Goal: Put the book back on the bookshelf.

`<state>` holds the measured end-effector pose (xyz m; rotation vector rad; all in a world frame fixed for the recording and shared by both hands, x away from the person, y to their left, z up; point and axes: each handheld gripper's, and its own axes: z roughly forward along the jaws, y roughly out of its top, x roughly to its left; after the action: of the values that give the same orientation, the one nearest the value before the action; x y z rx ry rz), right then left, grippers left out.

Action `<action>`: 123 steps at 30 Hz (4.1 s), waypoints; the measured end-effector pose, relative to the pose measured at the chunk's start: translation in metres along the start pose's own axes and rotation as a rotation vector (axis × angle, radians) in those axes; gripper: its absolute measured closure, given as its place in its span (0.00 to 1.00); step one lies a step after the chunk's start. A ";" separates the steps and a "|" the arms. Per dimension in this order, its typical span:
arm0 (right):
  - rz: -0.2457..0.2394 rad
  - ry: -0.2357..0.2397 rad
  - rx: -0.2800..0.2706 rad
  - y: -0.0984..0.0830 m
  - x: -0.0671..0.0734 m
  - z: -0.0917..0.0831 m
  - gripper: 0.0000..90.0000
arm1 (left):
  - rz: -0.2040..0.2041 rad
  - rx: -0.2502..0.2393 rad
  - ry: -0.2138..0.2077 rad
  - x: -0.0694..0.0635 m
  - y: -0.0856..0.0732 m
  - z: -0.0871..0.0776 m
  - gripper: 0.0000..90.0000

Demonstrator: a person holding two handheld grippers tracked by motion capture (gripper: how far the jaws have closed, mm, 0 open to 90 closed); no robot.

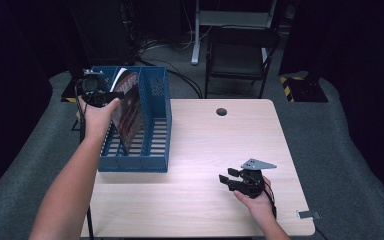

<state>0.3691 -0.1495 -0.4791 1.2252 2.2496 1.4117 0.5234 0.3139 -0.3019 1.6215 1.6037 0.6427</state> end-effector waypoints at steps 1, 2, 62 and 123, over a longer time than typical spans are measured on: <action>-0.001 0.000 0.002 0.000 0.000 0.000 0.55 | 0.001 0.003 0.000 0.000 0.000 -0.001 0.44; 0.000 0.001 0.003 0.000 0.000 0.000 0.55 | 0.001 0.004 -0.001 0.000 0.000 -0.001 0.44; 0.023 0.003 0.007 0.001 -0.005 0.004 0.53 | 0.201 0.036 -0.232 -0.042 0.012 -0.095 0.44; 0.029 -0.006 0.005 0.001 -0.003 0.002 0.52 | 0.263 0.179 -0.484 -0.084 -0.199 -0.030 0.44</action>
<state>0.3726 -0.1506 -0.4800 1.2671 2.2412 1.4114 0.3721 0.2225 -0.4293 1.9586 1.1289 0.2082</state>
